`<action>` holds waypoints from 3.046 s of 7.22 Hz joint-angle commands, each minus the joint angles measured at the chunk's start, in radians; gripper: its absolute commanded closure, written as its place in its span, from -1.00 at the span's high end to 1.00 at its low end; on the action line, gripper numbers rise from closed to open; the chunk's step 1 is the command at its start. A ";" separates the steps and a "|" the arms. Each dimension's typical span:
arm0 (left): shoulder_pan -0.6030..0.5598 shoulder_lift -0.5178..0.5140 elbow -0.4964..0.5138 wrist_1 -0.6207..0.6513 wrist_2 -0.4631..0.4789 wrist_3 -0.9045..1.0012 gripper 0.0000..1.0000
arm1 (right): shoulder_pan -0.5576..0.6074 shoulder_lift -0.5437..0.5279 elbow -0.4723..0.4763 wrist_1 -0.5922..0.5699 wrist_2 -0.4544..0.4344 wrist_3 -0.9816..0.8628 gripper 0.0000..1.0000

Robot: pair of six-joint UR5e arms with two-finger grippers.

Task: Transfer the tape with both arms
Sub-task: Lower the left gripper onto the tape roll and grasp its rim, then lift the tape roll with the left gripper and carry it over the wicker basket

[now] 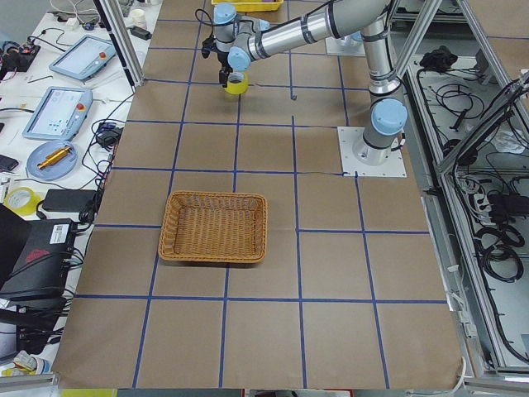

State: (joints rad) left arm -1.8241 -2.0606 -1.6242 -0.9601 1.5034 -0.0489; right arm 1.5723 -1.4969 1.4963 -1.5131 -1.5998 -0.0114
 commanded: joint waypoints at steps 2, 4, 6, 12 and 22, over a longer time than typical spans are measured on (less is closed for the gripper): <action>-0.024 -0.032 -0.020 0.017 -0.002 -0.009 0.81 | 0.000 0.000 0.001 -0.001 0.026 -0.004 1.00; -0.026 -0.055 -0.019 0.035 -0.002 -0.028 0.20 | 0.000 0.000 0.002 -0.001 0.027 -0.001 1.00; -0.024 -0.070 -0.016 0.061 -0.002 -0.029 -0.19 | 0.000 0.001 0.002 -0.002 0.027 0.001 1.00; 0.055 0.026 0.004 0.025 0.004 0.038 -1.00 | 0.000 -0.003 0.019 -0.013 0.009 0.002 1.00; 0.975 -0.019 0.216 -0.102 0.100 1.156 -1.00 | -0.002 -0.026 0.022 -0.010 0.009 0.001 1.00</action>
State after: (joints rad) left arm -0.9128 -2.0387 -1.4148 -1.1313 1.6057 1.0009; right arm 1.5704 -1.5197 1.5172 -1.5239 -1.5916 -0.0108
